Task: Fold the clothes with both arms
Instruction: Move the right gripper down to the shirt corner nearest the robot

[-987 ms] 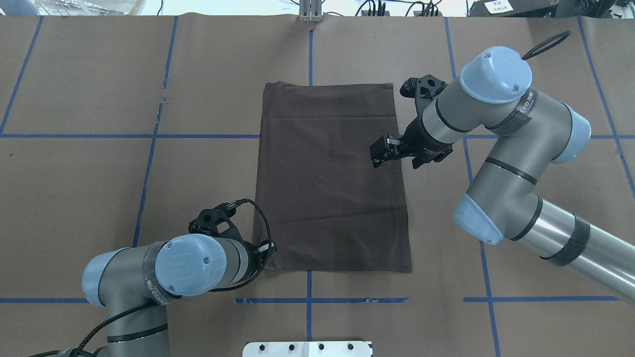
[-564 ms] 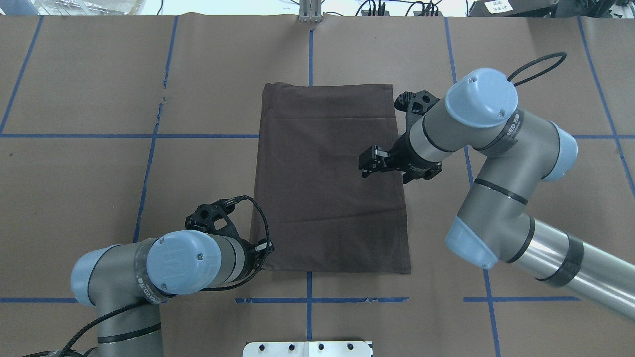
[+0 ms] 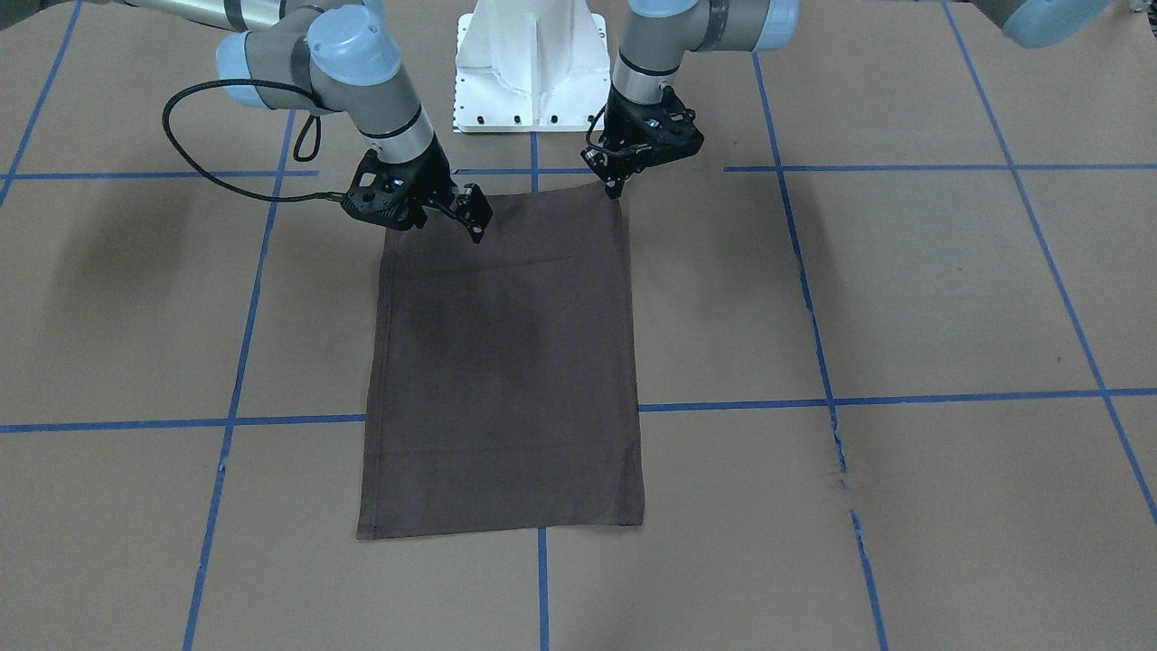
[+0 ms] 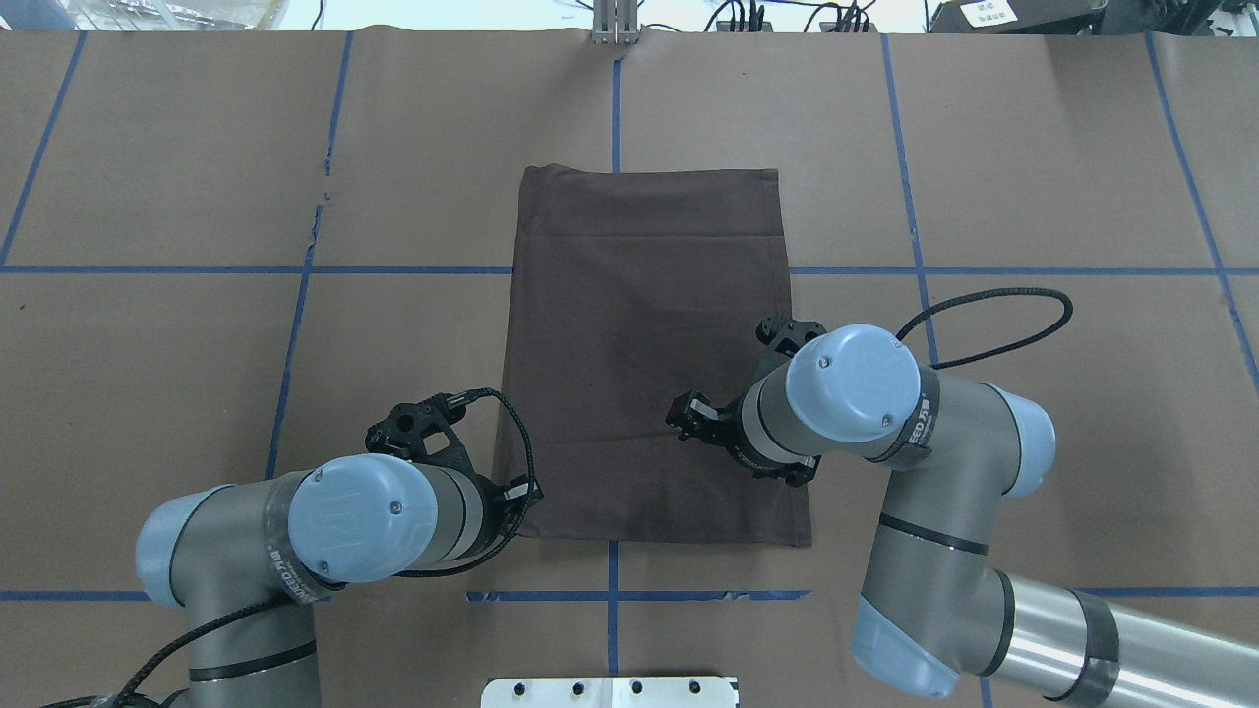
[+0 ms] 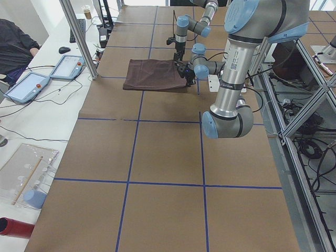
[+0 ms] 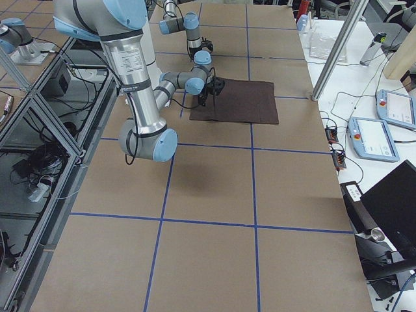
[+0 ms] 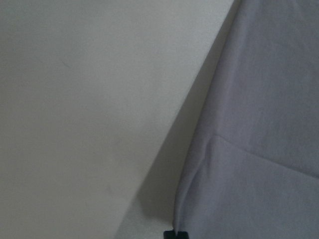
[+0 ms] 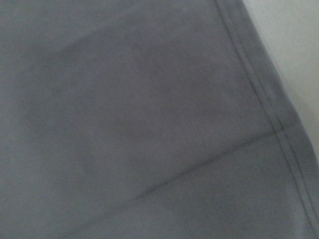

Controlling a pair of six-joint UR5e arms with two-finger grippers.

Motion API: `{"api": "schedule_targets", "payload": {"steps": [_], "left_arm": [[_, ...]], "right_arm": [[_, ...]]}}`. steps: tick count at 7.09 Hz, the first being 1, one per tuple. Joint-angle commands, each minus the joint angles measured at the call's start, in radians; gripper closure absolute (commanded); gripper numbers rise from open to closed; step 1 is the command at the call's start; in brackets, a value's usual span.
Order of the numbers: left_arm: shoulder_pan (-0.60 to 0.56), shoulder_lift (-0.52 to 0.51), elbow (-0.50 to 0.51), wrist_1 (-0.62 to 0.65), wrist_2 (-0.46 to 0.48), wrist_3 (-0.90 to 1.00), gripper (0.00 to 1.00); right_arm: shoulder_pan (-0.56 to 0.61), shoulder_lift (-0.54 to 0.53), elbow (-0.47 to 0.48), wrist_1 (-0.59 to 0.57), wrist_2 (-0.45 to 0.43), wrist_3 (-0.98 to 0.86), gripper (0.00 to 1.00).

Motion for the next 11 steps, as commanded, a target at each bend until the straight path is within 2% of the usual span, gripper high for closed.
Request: {"api": "schedule_targets", "payload": {"steps": [1,4,7,10,11], "left_arm": [[0.001,-0.002,0.001,-0.001,-0.002,0.000,1.00],[0.004,-0.006,-0.001,-0.001,-0.002,-0.001,1.00],[0.003,-0.008,-0.001,-0.001,-0.002,0.000,1.00],[0.000,-0.008,-0.001,-0.001,-0.001,0.000,1.00],[0.000,-0.008,-0.001,-0.001,-0.001,0.000,1.00]], "right_arm": [[-0.052,-0.004,0.016,-0.120,-0.046,0.089,0.00],[-0.060,-0.056,0.045,-0.116,-0.055,0.092,0.00],[-0.112,-0.076,0.043,-0.113,-0.122,0.115,0.00],[-0.129,-0.070,0.045,-0.113,-0.129,0.129,0.00],[-0.129,-0.070,0.051,-0.113,-0.129,0.130,0.03]]}}
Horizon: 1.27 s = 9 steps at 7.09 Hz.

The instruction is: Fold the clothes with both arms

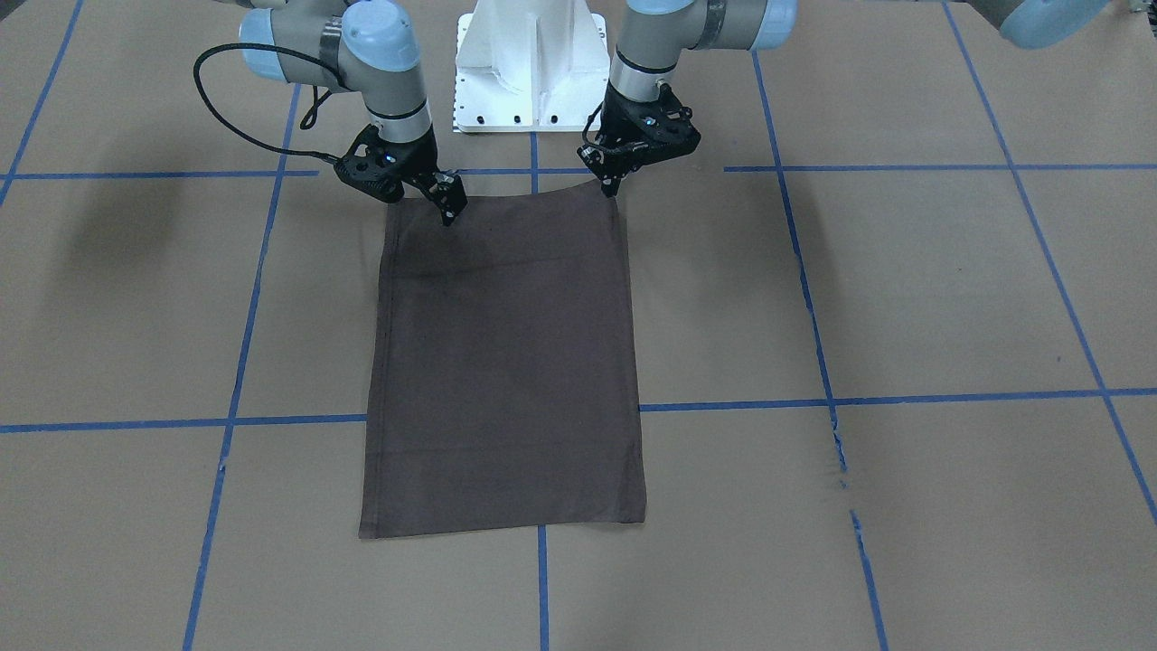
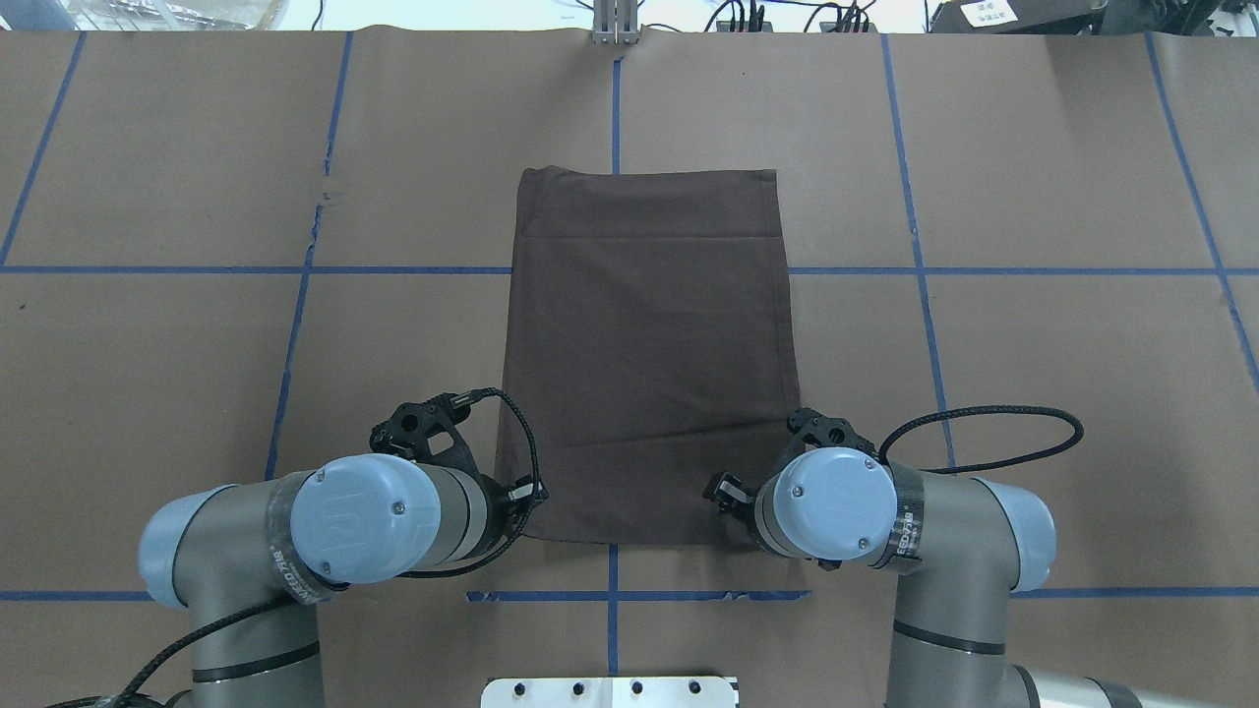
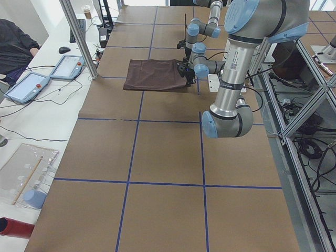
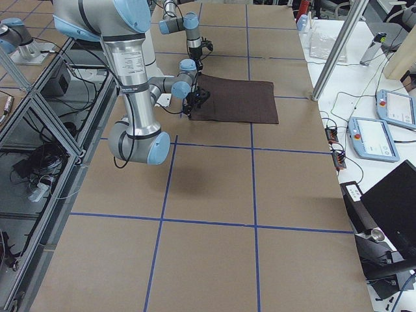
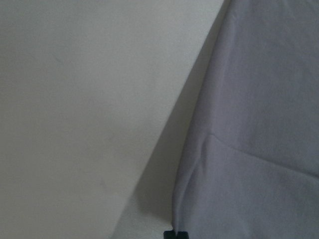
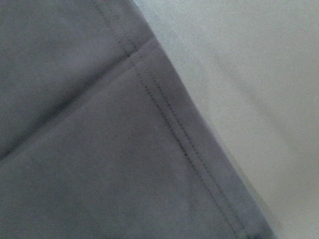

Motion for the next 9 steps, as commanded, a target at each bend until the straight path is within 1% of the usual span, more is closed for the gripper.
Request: {"api": "schedule_targets", "payload": {"steps": [1,2,3,4,5,7,8,9], "left_arm": [[-0.001,0.002,0.000,0.000,0.000,0.000,1.00],[-0.001,0.000,0.000,0.000,0.000,0.000,1.00],[-0.002,0.000,0.000,0.000,0.000,0.000,1.00],[-0.001,0.000,0.000,0.000,0.000,0.000,1.00],[-0.001,0.000,0.000,0.000,0.000,0.000,1.00],[-0.001,0.000,0.002,0.000,0.002,0.000,1.00],[-0.001,-0.001,0.002,0.000,0.002,0.000,1.00],[-0.001,-0.002,0.002,0.000,0.002,0.000,1.00]], "right_arm": [[-0.002,0.003,0.010,0.000,-0.002,0.023,0.27],[-0.002,0.006,0.013,-0.002,-0.002,0.025,0.56],[-0.005,0.006,0.013,-0.002,-0.001,0.025,0.68],[-0.005,0.008,0.013,-0.003,-0.001,0.025,0.71],[-0.005,0.011,0.015,-0.008,0.002,0.025,0.65],[-0.006,0.009,0.019,-0.009,0.001,0.025,0.64],[-0.009,0.012,0.019,-0.011,0.002,0.025,0.80],[-0.009,0.014,0.019,-0.011,0.004,0.025,0.98]]}}
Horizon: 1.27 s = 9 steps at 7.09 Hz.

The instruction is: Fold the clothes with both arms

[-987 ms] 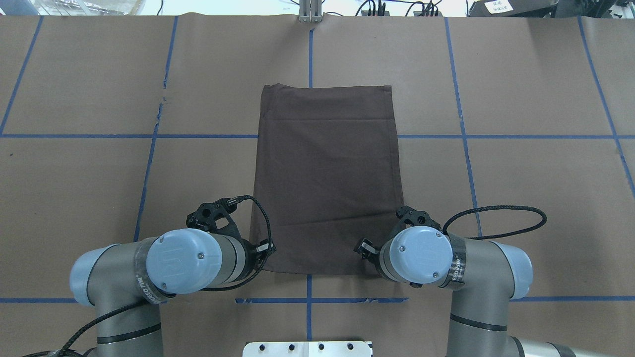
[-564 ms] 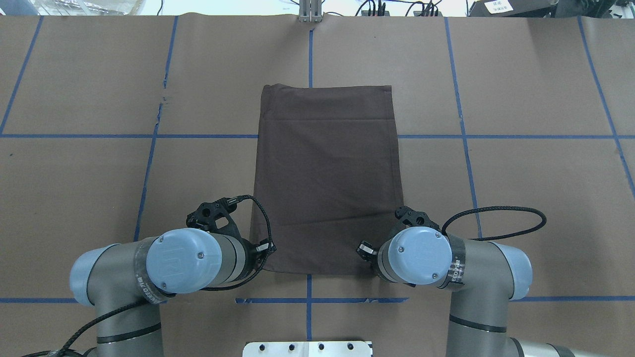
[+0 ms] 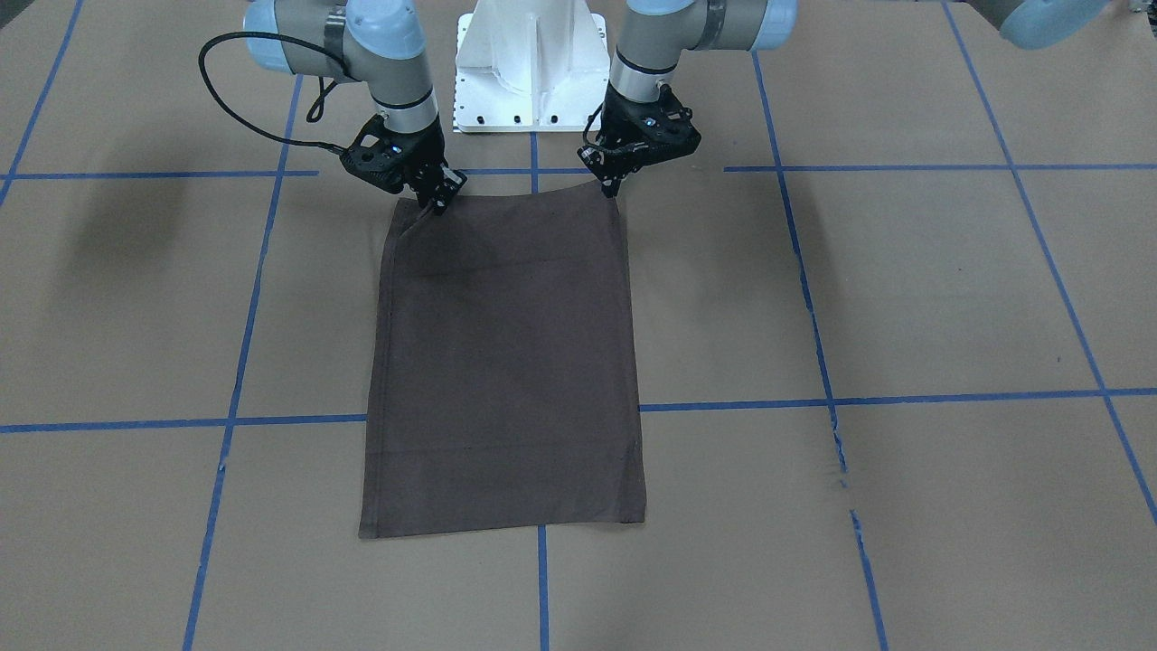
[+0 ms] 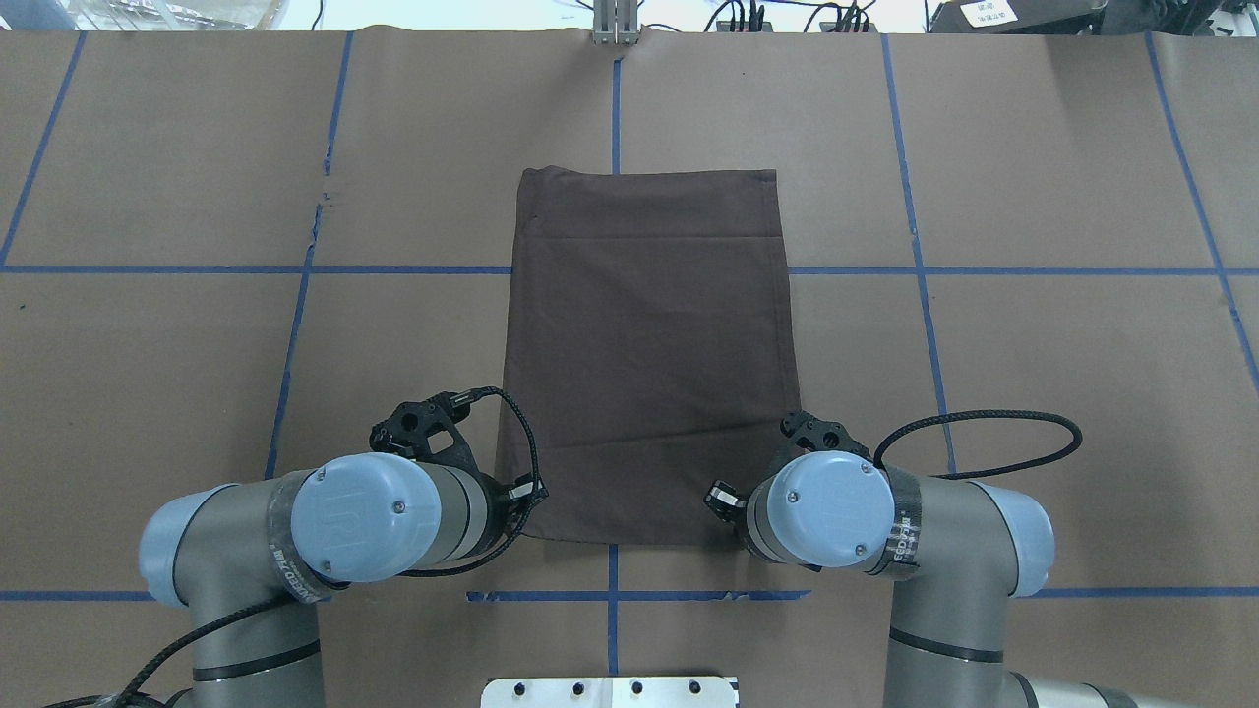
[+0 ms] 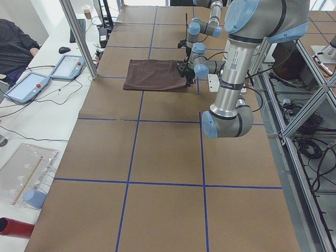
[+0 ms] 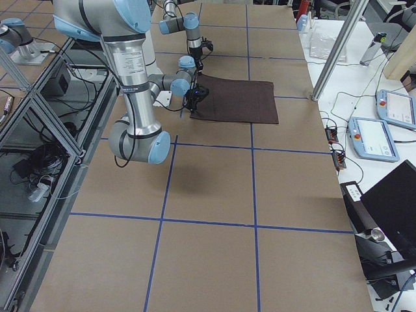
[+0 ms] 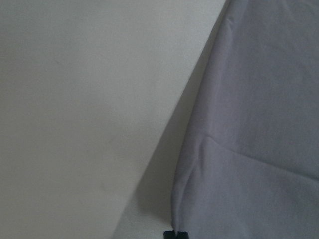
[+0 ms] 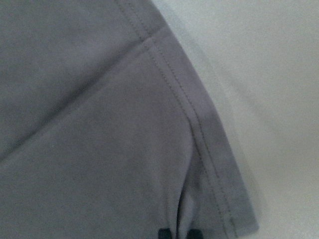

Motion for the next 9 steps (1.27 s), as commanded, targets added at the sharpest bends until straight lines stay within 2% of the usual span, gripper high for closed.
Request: {"api": "schedule_targets", "payload": {"steps": [1,2,3,4,9], "left_arm": [[0.000,-0.001,0.000,0.000,-0.001,0.000,1.00],[-0.001,-0.001,0.000,0.000,0.000,-0.002,1.00],[-0.002,0.001,0.000,0.000,0.000,0.000,1.00],[-0.003,0.001,0.000,0.000,0.000,0.000,1.00],[-0.005,0.001,0.000,0.000,0.000,0.000,1.00]], "right_arm": [[-0.001,0.002,0.000,-0.001,0.003,0.000,1.00],[-0.001,0.002,0.002,-0.002,-0.001,0.002,1.00],[-0.003,0.002,0.000,-0.002,-0.003,0.005,0.60],[-0.006,0.001,0.000,-0.004,-0.003,0.005,0.01],[-0.017,-0.007,-0.015,-0.005,-0.003,0.005,0.00]]}}
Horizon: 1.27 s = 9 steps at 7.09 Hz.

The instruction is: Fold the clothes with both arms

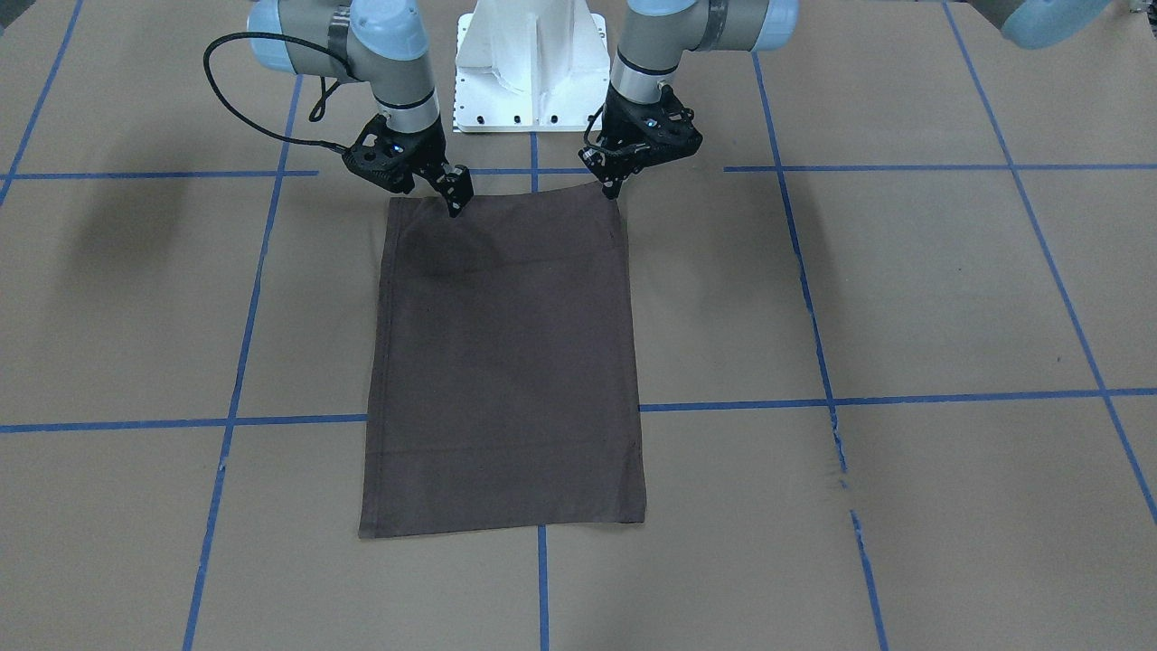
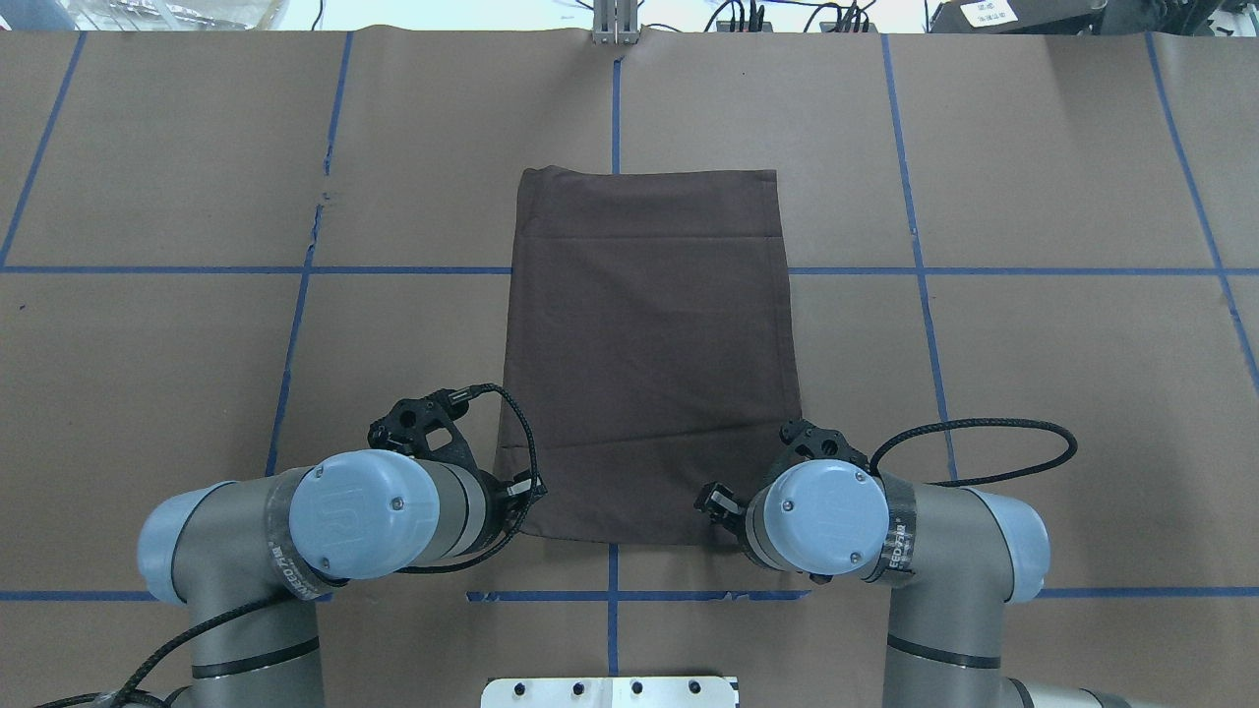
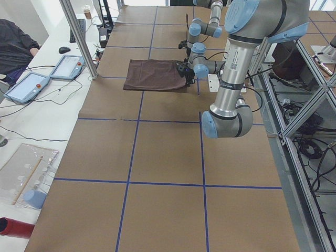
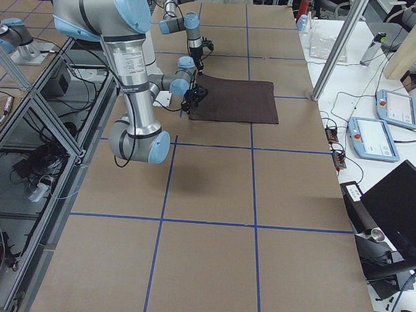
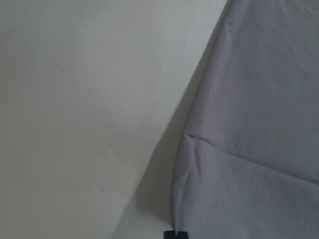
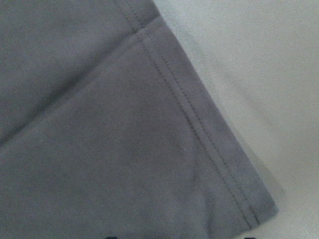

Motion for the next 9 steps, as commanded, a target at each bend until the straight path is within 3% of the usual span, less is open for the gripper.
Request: {"api": "schedule_targets", "payload": {"steps": [1,2,3,5,6,8,9], "left_arm": [[0.000,0.000,0.000,0.000,0.000,0.000,1.00],[0.000,0.000,0.000,0.000,0.000,0.000,1.00],[0.000,0.000,0.000,0.000,0.000,0.000,1.00],[0.000,0.000,-0.001,0.000,0.000,0.000,1.00],[0.000,0.002,0.000,0.000,0.000,0.000,1.00],[-0.002,0.000,-0.001,0.000,0.000,0.000,1.00],[-0.002,0.000,-0.001,0.000,0.000,0.000,1.00]], "right_arm": [[-0.005,-0.001,-0.005,0.000,0.000,0.001,0.00],[-0.005,-0.001,-0.005,0.000,0.000,0.001,0.00],[-0.005,-0.001,-0.005,0.000,0.000,0.001,0.06],[-0.005,0.001,-0.005,-0.002,0.000,0.001,0.74],[-0.003,0.002,-0.005,-0.002,0.002,0.007,0.87],[-0.005,0.002,-0.005,-0.002,0.002,0.012,1.00],[-0.005,0.004,-0.003,-0.002,0.002,0.012,1.00]]}}
